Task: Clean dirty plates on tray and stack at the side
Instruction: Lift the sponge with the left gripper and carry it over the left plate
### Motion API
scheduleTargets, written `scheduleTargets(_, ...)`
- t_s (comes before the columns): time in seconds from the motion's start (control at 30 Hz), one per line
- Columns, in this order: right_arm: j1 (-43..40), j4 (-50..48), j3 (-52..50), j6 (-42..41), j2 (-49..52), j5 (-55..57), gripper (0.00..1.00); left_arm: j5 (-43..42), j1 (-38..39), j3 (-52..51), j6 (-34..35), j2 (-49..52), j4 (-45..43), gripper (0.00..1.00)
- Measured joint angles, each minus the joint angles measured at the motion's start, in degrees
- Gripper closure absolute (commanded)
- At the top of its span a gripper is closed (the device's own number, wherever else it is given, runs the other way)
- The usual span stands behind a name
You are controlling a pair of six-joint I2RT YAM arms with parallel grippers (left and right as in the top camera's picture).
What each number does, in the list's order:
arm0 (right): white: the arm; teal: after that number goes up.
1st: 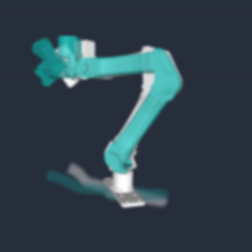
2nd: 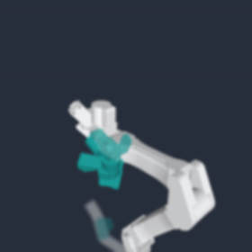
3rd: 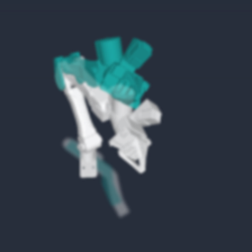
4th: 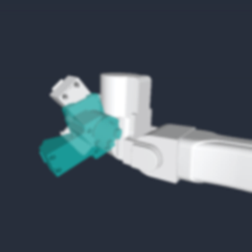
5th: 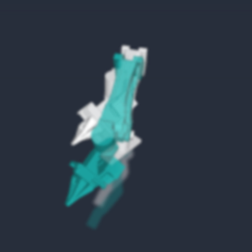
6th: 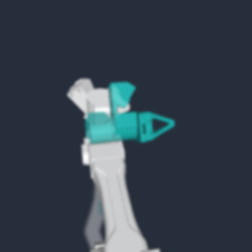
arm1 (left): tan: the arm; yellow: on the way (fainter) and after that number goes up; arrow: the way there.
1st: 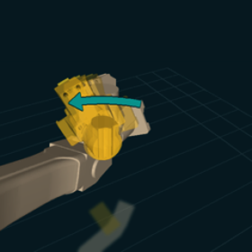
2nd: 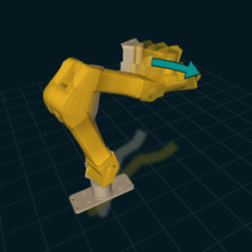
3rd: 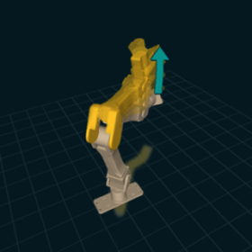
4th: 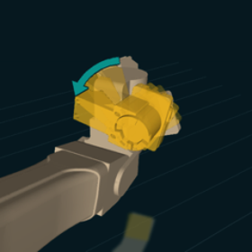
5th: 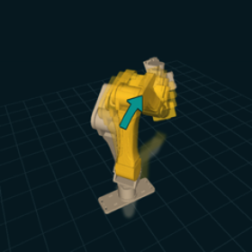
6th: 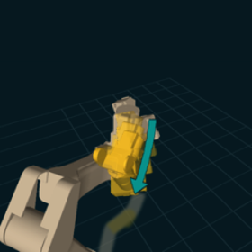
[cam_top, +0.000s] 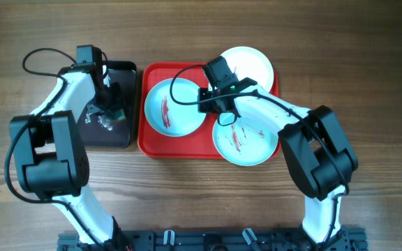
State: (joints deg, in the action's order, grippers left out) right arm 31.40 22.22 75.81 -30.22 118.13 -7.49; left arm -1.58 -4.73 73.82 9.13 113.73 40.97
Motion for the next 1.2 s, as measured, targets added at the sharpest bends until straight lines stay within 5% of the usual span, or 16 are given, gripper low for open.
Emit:
scheduleTargets(0.07, 0.0, 0.0, 0.0, 0.0, 0.0, 0.0, 0.96, -0.04, 0.0, 0.0, -0.24, 0.0, 0.02, 0.96)
scheduleTargets(1.2, -0.07, 0.04, 0.0, 0.02, 0.02, -1.51, 0.96, -2.38, 0.0, 4.9, -1.6, -9.77, 12.48, 0.96)
